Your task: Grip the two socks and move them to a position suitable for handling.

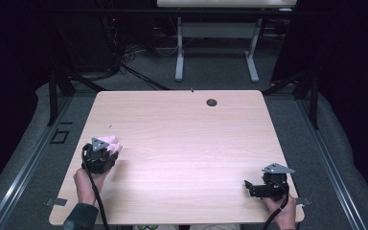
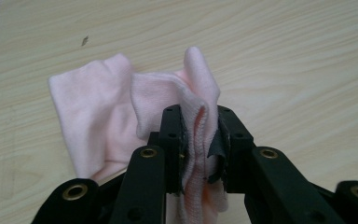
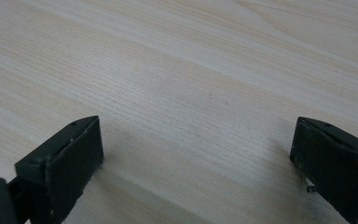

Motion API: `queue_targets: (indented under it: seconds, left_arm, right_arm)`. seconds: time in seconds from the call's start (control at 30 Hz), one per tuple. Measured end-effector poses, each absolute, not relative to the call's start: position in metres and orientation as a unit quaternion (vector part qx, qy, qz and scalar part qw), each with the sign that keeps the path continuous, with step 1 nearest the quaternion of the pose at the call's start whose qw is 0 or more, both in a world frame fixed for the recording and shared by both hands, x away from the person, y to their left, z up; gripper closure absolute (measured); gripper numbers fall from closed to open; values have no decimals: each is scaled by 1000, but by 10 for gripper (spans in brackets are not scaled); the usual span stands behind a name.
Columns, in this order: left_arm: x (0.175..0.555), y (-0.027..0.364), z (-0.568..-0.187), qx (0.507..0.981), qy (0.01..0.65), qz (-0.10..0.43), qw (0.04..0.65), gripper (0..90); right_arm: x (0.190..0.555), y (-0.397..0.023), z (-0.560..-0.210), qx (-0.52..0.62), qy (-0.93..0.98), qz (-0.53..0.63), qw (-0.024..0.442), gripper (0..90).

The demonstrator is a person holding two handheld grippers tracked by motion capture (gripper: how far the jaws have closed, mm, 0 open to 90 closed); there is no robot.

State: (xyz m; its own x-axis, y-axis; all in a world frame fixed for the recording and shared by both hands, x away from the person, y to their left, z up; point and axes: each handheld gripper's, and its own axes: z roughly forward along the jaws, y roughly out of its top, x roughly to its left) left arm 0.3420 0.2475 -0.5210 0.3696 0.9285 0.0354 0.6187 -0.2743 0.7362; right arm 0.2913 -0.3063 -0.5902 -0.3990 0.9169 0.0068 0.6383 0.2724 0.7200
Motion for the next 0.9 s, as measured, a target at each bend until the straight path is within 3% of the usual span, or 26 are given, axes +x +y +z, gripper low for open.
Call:
queue_targets:
  seconds: [0.5, 0.9]
  left_arm:
    - [308, 175, -505, 820, 399, 151, 383, 761]
    - [284, 99, -542, 876, 315, 44, 363, 765]
  right_arm:
    - [291, -306, -590, 507, 768, 328, 212, 21]
    - [291, -306, -590, 507, 769, 328, 211, 21]
